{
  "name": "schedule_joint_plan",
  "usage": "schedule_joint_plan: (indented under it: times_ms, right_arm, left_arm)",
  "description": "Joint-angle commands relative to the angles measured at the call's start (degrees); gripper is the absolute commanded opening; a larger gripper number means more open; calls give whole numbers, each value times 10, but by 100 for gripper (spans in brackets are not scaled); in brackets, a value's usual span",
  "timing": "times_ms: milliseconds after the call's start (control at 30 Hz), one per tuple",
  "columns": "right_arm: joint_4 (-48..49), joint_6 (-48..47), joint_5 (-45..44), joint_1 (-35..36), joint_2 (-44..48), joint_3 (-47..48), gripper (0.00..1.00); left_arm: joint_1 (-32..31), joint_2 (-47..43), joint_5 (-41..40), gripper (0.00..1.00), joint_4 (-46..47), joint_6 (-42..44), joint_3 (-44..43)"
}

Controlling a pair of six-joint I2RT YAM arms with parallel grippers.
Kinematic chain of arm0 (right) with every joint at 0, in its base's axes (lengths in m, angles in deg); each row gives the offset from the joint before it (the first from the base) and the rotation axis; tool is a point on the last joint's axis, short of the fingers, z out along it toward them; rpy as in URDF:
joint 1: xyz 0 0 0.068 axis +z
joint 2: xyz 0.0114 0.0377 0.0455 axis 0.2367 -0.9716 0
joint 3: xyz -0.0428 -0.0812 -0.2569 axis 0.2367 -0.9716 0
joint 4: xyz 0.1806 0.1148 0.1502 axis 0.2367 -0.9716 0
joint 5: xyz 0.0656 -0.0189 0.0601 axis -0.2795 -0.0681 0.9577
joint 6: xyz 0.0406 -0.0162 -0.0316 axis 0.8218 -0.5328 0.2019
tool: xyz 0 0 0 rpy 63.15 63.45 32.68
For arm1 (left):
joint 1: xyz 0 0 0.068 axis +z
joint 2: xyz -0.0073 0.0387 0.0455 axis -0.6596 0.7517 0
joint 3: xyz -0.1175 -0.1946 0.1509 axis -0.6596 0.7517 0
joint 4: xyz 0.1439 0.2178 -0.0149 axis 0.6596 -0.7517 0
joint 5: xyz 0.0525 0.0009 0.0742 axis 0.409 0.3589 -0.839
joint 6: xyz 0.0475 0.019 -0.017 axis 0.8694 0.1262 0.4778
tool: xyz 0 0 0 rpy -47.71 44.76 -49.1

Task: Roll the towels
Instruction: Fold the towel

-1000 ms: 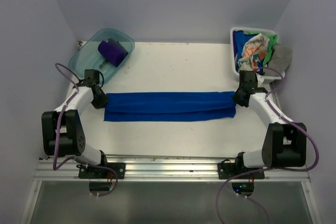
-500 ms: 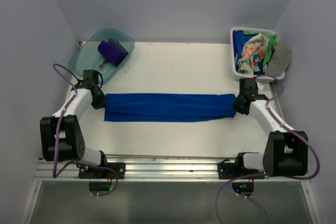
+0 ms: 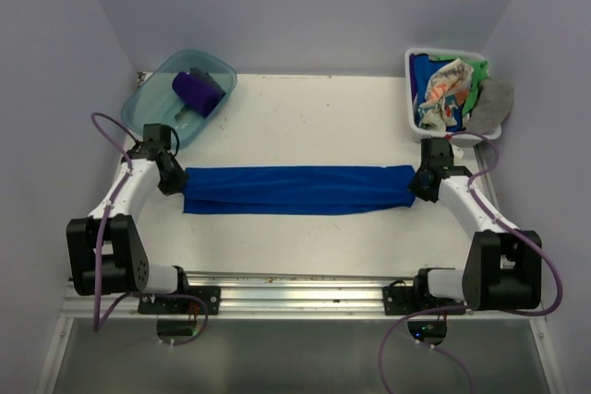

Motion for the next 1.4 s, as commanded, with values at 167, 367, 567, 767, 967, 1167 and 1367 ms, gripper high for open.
schedule_joint_plan:
  times_ms: [167,367,567,767,967,1167,1367]
  right_arm:
    - [-2,-10,-19,-3,-2,-3,0]
    - [-11,-15,-42,-3,18,1,0]
    - [-17,-19,-54,-3,23,0,0]
    - [-8,-18,-42,-3,10,-8,0]
    - [3,-14,-33,-3,-5,-12,0]
    - [6,-17,-36,-3,-10,-15,0]
    - [13,-16,-37,-3,-20,-20,0]
  left_arm:
    - [6,-21,-13,0,-11,19,12]
    - [6,-19,-25,0,-14,17,9]
    - [10,-17,-58,0,-29,14,-3]
    - [14,-17,-49,0,-22,17,5]
    - [14,-9,-24,0,-1,10,32]
    - [14,-5,-25,0,4,9,41]
    - [14,6,-33,0,7,9,43]
